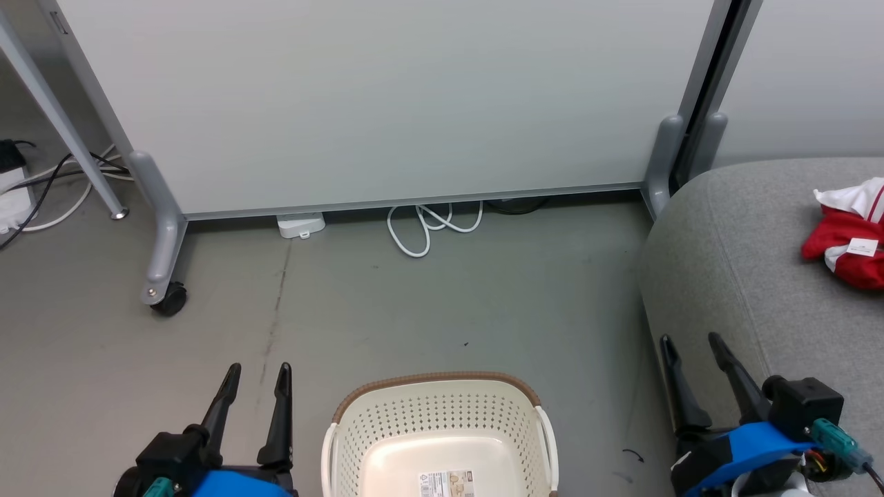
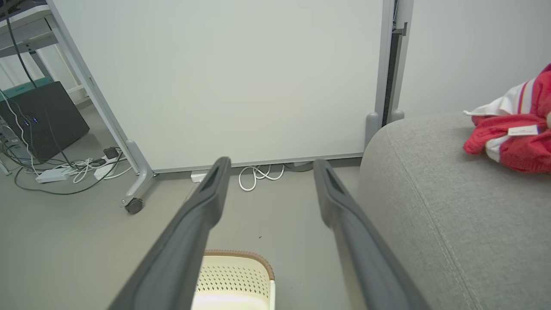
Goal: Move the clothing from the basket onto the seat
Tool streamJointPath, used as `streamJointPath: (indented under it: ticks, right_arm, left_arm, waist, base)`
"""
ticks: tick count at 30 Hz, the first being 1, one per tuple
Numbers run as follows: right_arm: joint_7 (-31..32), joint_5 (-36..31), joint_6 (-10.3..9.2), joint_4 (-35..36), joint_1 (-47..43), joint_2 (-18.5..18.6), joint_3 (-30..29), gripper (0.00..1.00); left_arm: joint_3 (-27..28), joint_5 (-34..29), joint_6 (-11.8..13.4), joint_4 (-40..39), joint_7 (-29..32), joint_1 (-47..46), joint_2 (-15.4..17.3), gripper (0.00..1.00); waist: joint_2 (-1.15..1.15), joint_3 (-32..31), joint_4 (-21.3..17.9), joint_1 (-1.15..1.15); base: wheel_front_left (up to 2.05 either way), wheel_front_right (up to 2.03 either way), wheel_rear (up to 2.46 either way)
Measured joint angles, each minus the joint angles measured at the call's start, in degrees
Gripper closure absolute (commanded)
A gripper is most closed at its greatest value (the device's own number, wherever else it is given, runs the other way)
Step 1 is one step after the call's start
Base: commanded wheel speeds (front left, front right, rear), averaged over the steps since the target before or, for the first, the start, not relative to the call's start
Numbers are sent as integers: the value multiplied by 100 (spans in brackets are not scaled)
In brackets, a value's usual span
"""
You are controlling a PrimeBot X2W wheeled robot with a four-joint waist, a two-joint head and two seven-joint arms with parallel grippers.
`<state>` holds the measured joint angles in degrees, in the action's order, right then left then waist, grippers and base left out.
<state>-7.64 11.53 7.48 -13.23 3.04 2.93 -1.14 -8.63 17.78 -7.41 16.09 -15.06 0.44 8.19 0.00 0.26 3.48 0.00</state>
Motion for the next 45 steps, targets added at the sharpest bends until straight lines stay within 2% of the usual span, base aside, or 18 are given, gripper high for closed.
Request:
streamJointPath:
  ticks: [1, 9, 29, 45]
  right_arm:
    - [0, 1, 0, -9, 0, -1, 5, 100]
    - [55, 67, 0, -477, -175, -34, 8, 100]
    - [396, 2070, 0, -414, -147, -36, -122, 100]
    - [614, 3415, -1, -341, -69, -36, -213, 100]
  left_arm:
    - [-16, 46, 0, 4, 0, -2, 0, 100]
    - [-33, 94, 0, 426, 47, 292, -147, 100]
    - [258, 2011, 0, 314, 528, 160, -188, 100]
    - [488, 3255, 0, 198, 850, 7, -236, 100]
  waist:
    - [0, 4, 0, 0]
    - [0, 7, -6, 1]
    - [0, 4, -61, 1]
    - [0, 2, -104, 1]
  base:
    - [0, 0, 0]
    - [0, 0, 0]
    - [0, 0, 0]
    - [0, 0, 0]
